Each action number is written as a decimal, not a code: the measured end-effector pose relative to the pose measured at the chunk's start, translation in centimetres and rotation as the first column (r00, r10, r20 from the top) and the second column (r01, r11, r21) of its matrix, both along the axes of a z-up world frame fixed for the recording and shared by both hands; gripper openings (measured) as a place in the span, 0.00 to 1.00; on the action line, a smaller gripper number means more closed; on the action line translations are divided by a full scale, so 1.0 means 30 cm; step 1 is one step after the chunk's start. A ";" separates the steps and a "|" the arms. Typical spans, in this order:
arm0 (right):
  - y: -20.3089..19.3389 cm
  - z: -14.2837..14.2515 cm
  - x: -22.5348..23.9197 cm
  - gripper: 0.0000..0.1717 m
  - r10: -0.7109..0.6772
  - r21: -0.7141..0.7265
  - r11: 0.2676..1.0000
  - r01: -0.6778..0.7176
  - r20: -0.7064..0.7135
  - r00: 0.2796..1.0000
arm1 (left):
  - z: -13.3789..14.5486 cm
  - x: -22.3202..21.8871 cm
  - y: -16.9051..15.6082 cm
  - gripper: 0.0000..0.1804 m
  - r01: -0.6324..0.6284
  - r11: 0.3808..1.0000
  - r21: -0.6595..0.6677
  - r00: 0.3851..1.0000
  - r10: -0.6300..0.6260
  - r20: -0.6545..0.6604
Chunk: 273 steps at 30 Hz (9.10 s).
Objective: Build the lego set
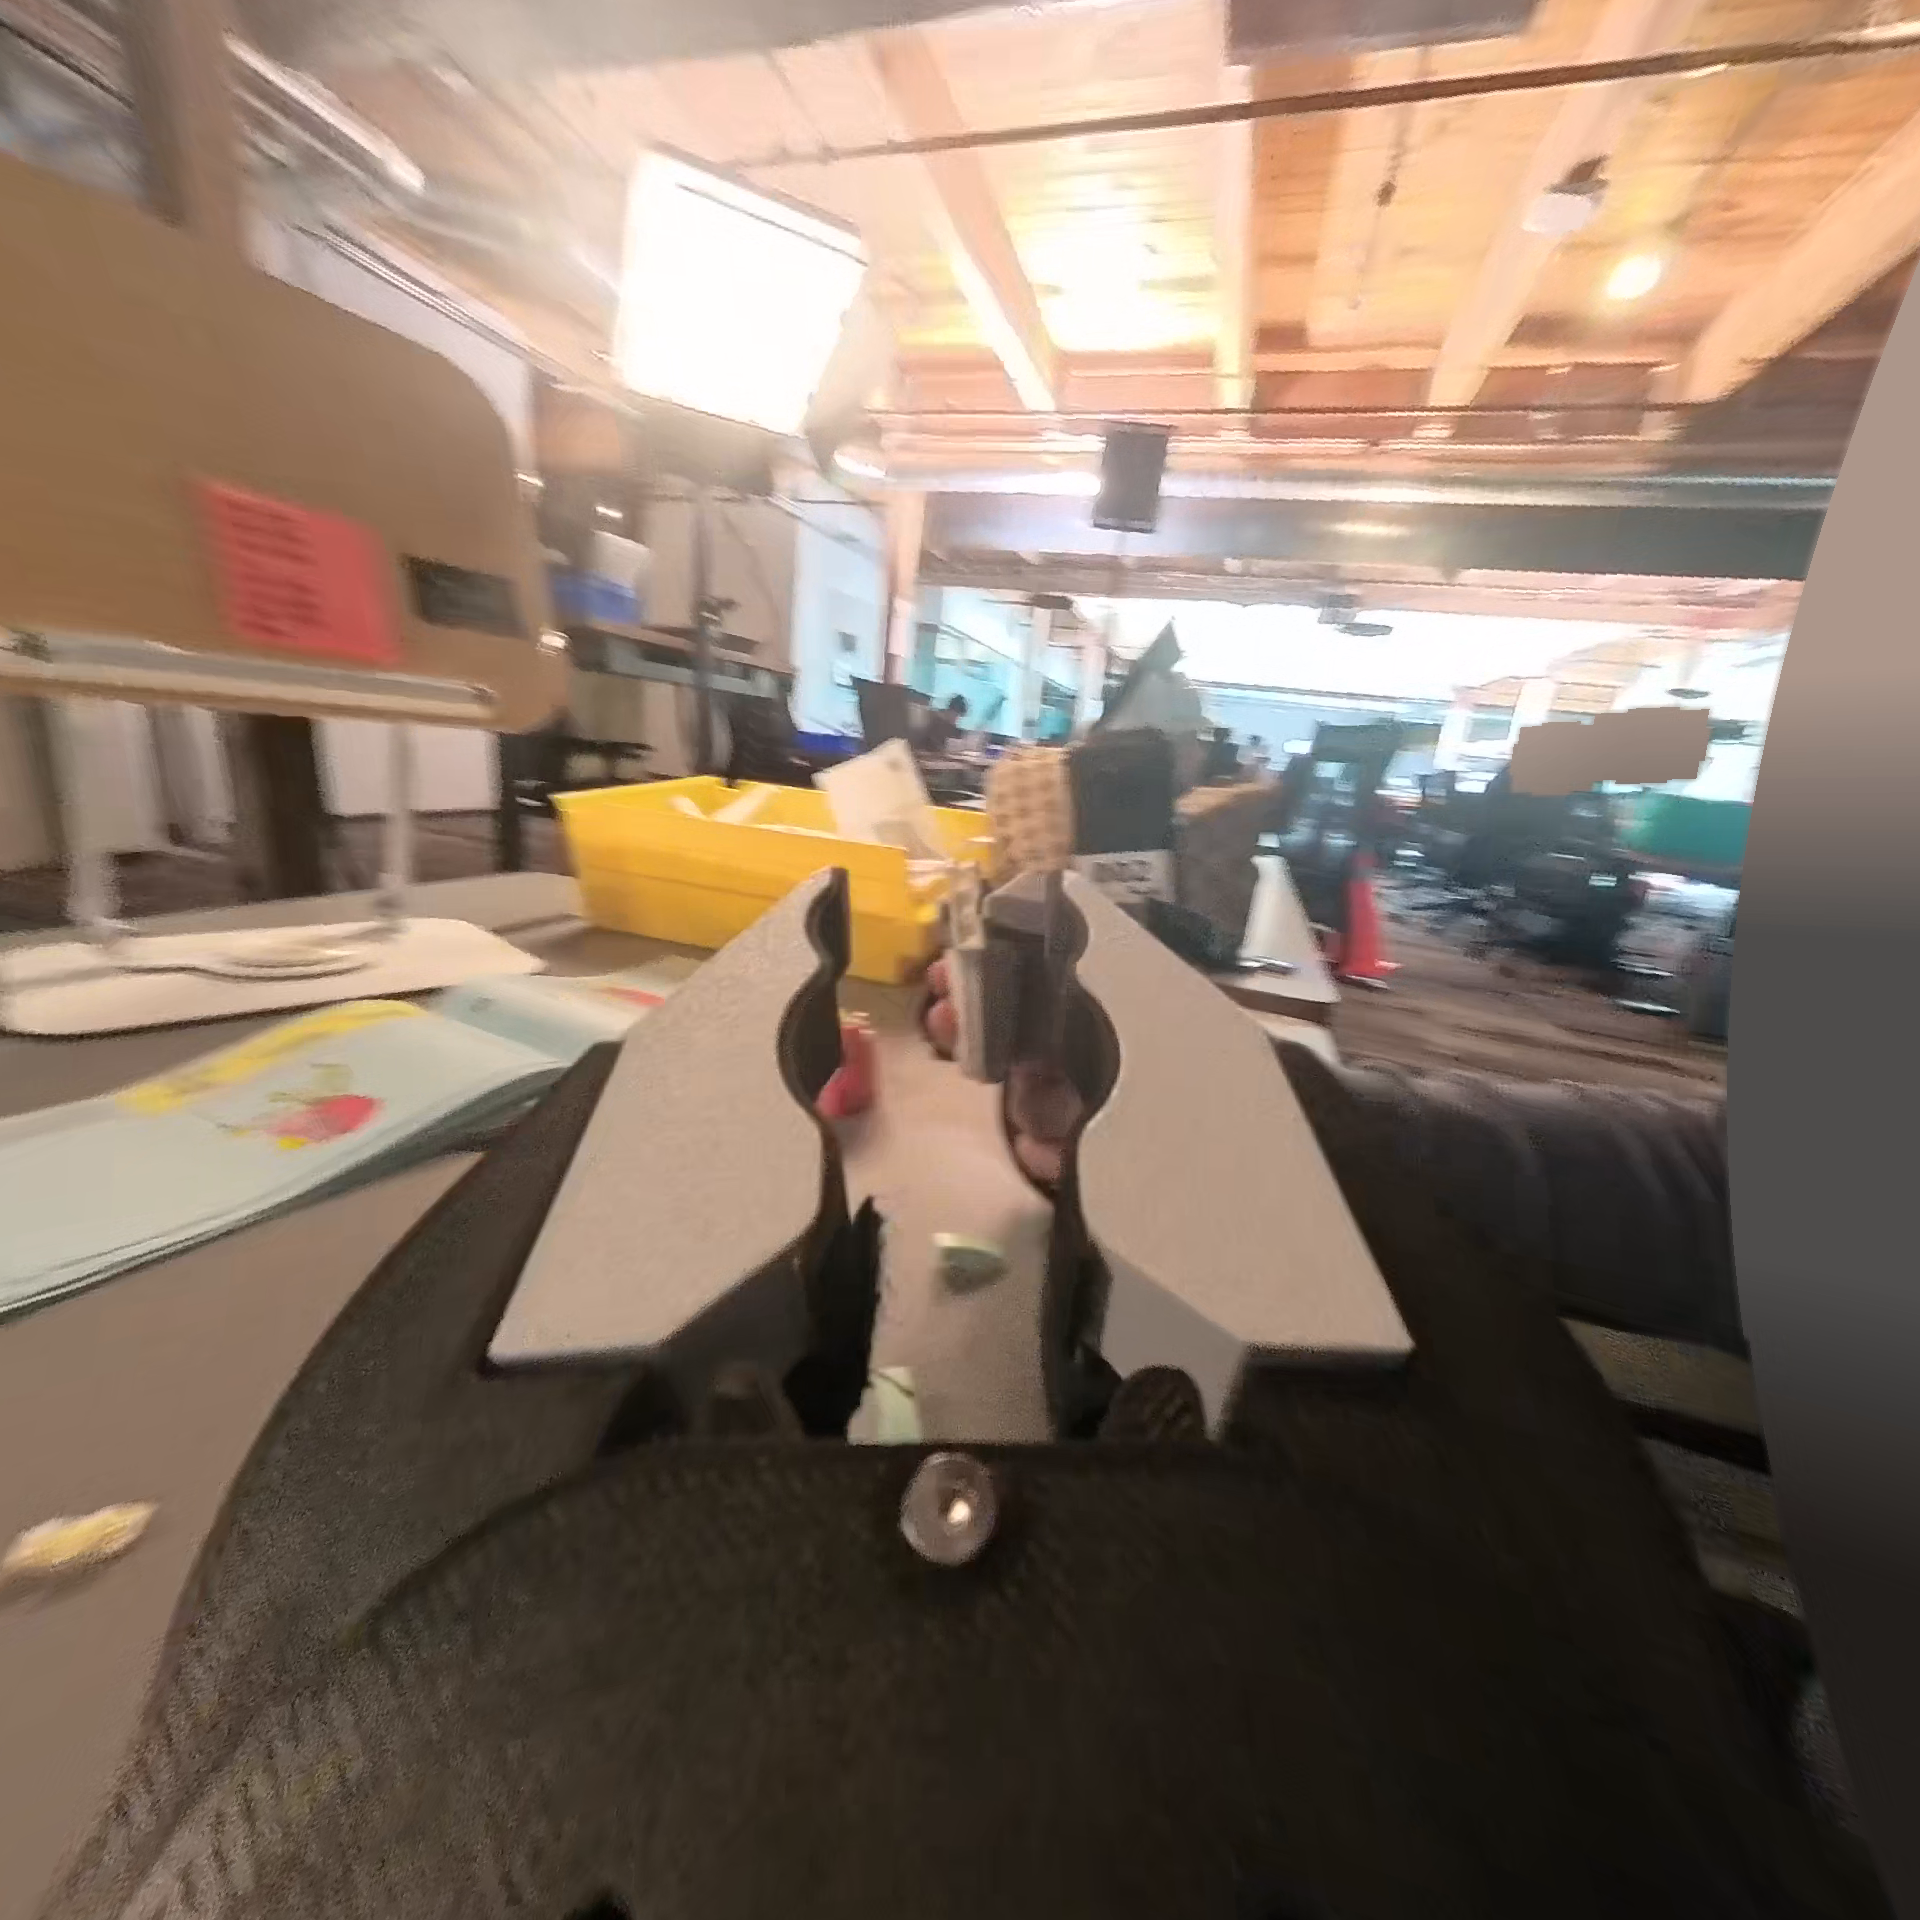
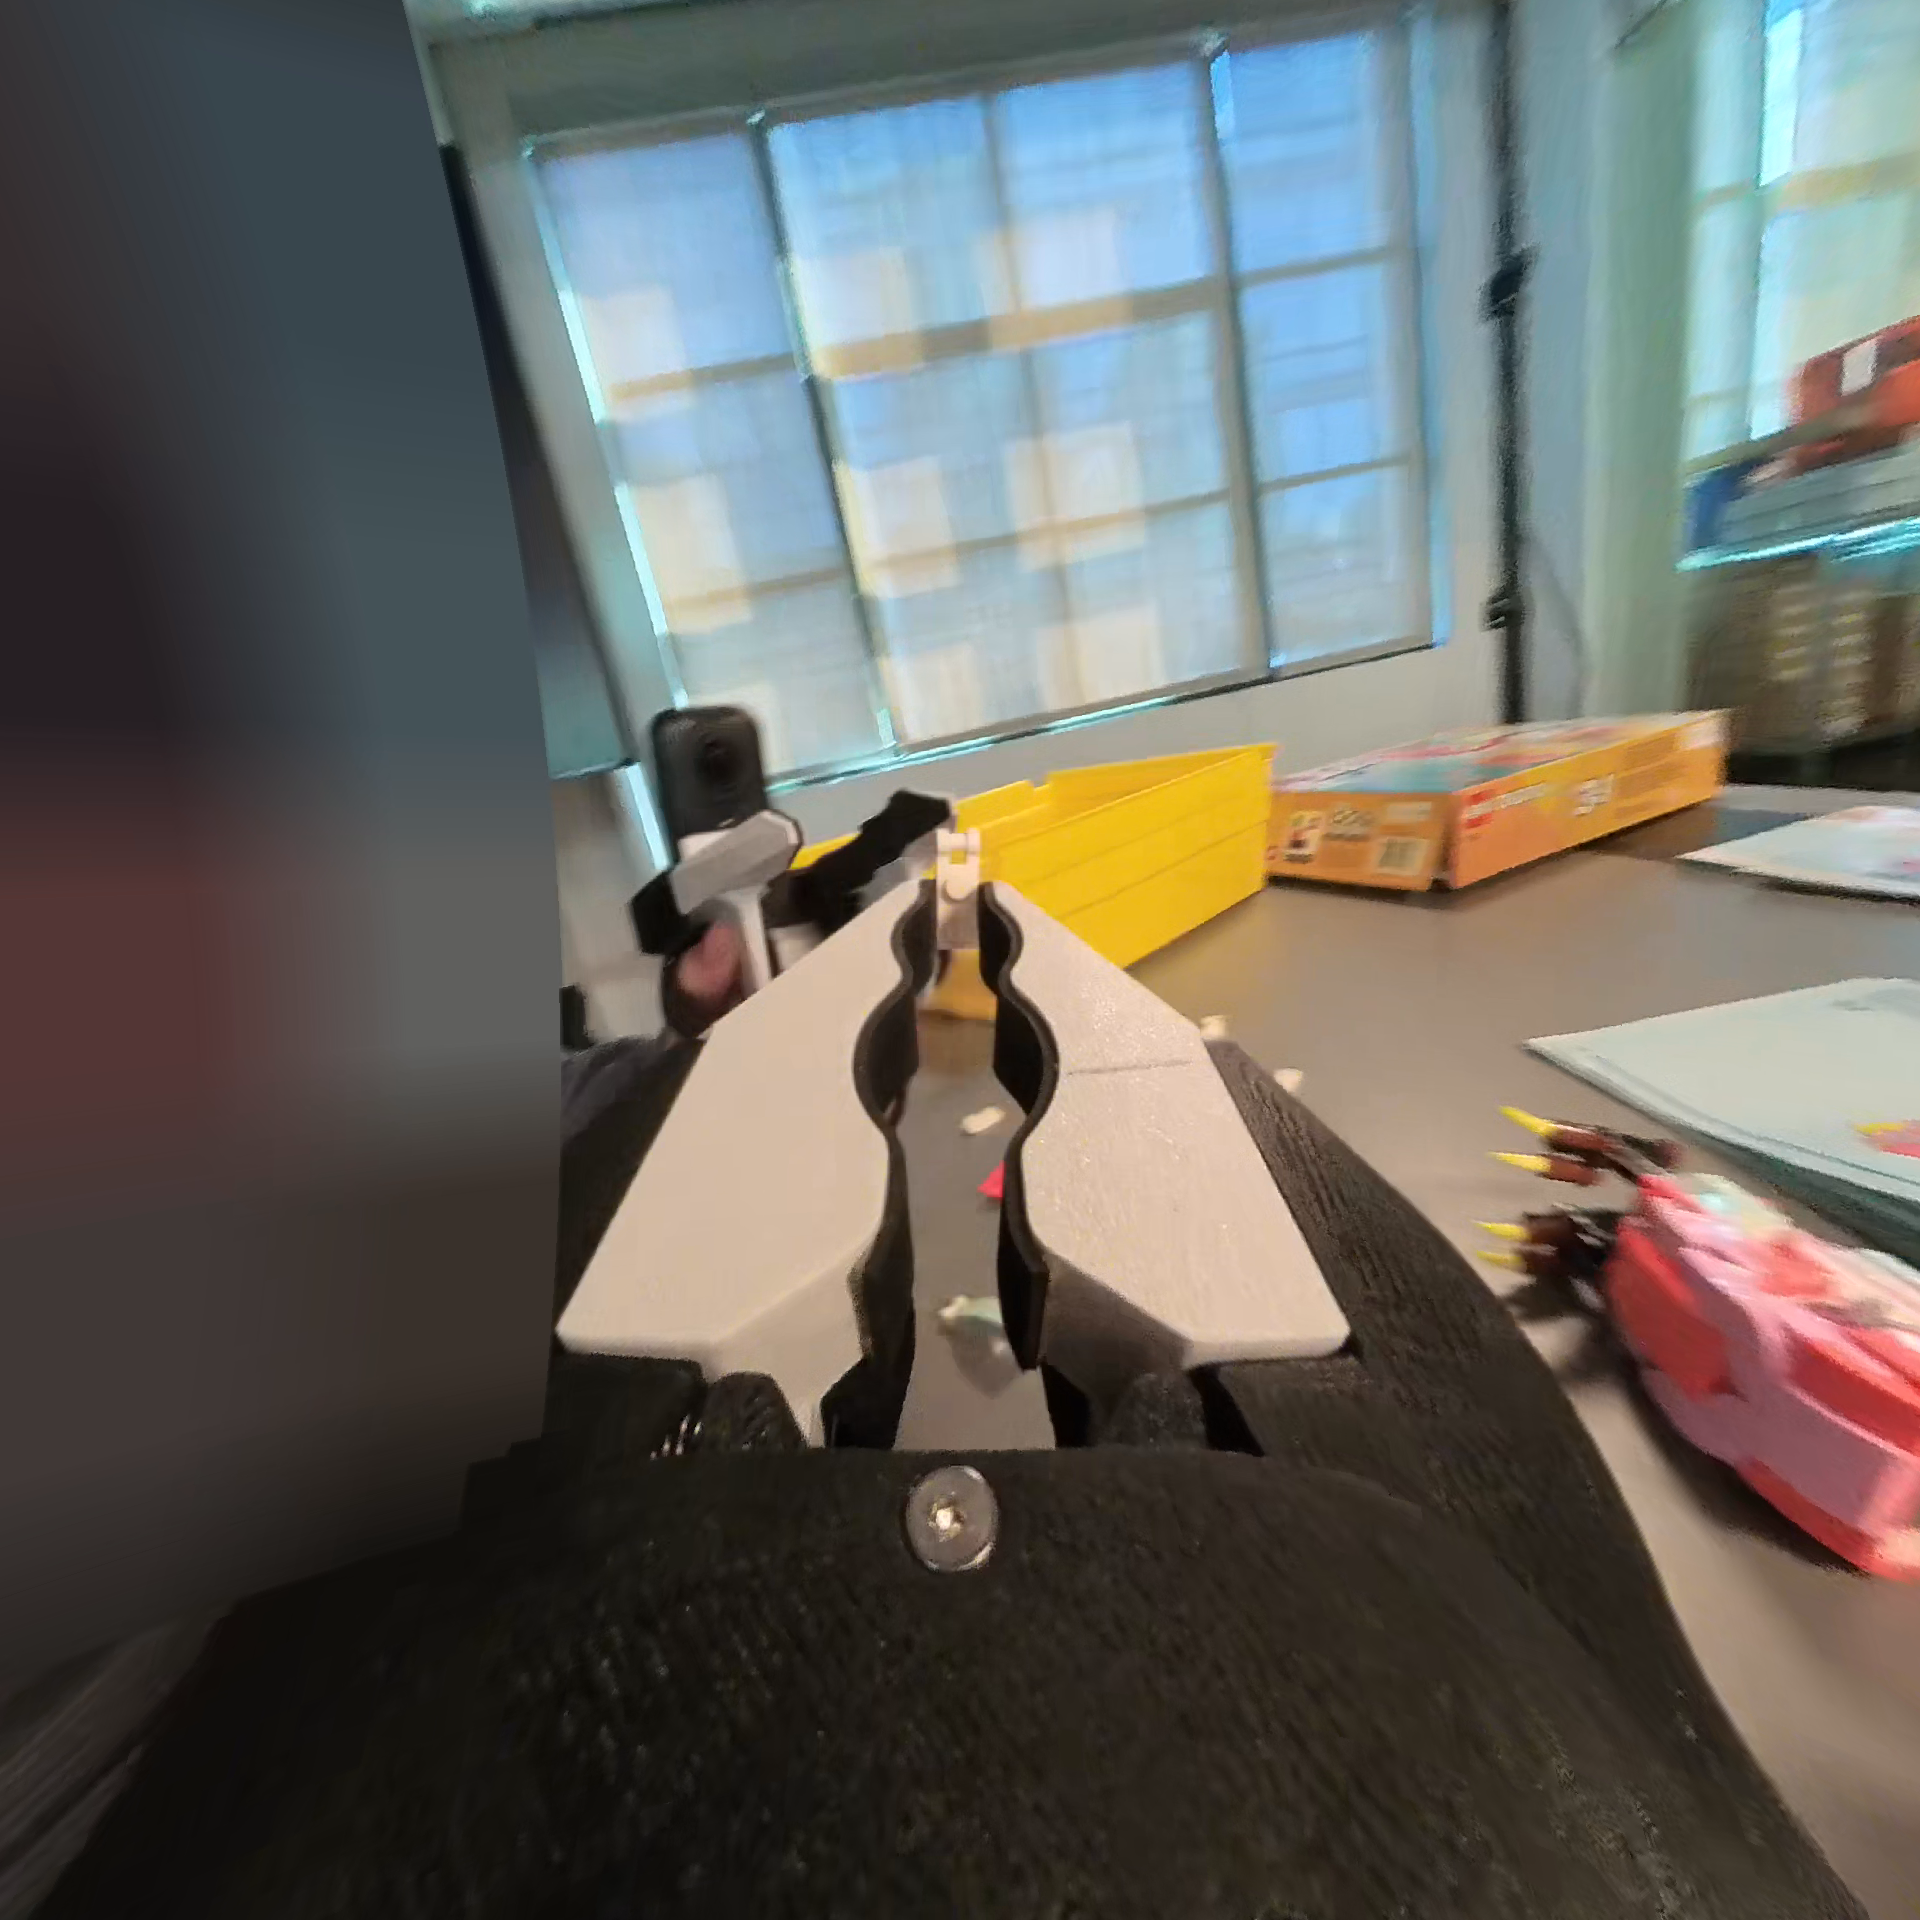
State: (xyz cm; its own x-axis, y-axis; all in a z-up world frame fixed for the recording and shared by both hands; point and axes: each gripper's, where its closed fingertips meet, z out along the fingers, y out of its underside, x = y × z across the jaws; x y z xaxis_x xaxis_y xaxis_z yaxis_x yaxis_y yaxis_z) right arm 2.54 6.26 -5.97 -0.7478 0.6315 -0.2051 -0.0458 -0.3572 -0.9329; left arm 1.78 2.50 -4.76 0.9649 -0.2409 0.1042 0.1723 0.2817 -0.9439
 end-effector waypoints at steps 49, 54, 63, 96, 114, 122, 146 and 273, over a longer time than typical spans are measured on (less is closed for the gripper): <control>0.133 -0.045 -0.081 0.04 -0.243 0.004 0.970 0.244 0.076 0.967 | -0.050 -0.004 0.023 0.12 -0.087 0.991 -0.106 0.994 0.080 -0.069; 0.132 -0.044 -0.080 0.04 -0.243 0.006 0.970 0.243 0.076 0.967 | -0.047 -0.010 0.019 0.12 -0.088 0.991 -0.101 0.995 0.082 -0.056; 0.037 -0.163 -0.027 0.04 -0.209 0.420 0.898 0.131 0.145 0.967 | -0.030 -0.049 -0.009 0.12 -0.175 0.981 -0.081 0.980 0.165 -0.111; -0.019 -0.452 0.109 0.07 -0.308 0.858 0.342 -0.383 0.487 0.817 | -0.046 -0.010 -0.005 0.10 -0.214 0.972 -0.095 0.949 0.184 -0.255; 0.122 -0.449 0.154 0.16 -0.428 0.803 0.536 -0.260 0.524 0.737 | -0.042 -0.010 -0.007 0.10 -0.214 0.973 -0.088 0.949 0.186 -0.253; 0.095 -0.452 0.147 0.15 -0.389 0.764 0.585 -0.270 0.557 0.734 | -0.044 -0.008 -0.004 0.10 -0.209 0.973 -0.093 0.951 0.181 -0.250; 0.091 -0.446 0.084 0.17 -0.147 0.818 0.396 -0.417 0.505 0.850 | -0.298 0.183 0.010 0.14 0.183 0.768 -0.614 0.912 -0.366 -0.185; 0.045 -0.433 0.156 0.04 -0.258 0.894 0.292 -0.339 0.415 0.873 | -0.496 0.154 0.102 0.04 0.120 0.496 -0.860 0.829 -0.527 -0.188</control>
